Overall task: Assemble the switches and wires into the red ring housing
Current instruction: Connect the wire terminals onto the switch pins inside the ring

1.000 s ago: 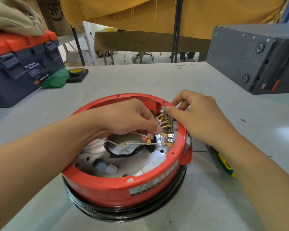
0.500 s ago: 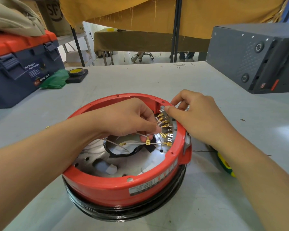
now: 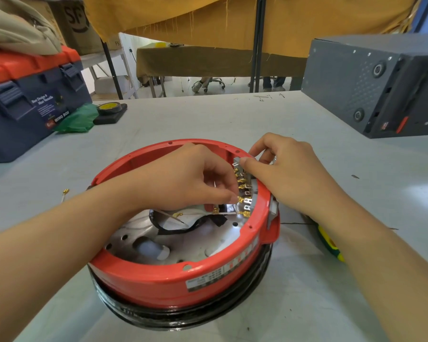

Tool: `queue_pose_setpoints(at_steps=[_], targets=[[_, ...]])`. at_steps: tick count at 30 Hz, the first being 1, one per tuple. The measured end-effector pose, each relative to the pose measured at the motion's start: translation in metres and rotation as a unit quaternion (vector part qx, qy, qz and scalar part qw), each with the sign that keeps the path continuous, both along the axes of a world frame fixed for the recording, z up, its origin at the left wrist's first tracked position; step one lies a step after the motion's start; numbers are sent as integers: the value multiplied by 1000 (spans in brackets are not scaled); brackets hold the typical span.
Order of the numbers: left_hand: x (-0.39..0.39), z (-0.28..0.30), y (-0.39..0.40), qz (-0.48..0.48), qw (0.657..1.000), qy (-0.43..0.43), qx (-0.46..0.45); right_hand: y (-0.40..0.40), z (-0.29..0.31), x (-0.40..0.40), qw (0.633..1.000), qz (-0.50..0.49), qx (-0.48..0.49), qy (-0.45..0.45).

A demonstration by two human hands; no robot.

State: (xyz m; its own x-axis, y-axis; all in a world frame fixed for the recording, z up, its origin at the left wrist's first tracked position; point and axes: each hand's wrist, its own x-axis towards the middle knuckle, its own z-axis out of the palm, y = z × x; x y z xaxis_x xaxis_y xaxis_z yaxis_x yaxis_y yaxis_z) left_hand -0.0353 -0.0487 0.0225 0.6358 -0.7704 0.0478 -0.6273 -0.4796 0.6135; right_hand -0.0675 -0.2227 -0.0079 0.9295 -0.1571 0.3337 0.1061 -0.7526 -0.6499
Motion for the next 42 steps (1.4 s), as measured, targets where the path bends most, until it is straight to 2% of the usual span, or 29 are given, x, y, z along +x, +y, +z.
queue_pose_setpoints(at_steps=[15,31,42], targets=[[-4,-2,-2,-12,994,-108,-9,0,0,-1,1000,5,2,-6],[-8,-2,-4,-16,989,-146,12,0,0,-1,1000,8,2,-1],[-10,-1,-5,-9,990,-142,17,0,0,-1,1000,7,-1,1]])
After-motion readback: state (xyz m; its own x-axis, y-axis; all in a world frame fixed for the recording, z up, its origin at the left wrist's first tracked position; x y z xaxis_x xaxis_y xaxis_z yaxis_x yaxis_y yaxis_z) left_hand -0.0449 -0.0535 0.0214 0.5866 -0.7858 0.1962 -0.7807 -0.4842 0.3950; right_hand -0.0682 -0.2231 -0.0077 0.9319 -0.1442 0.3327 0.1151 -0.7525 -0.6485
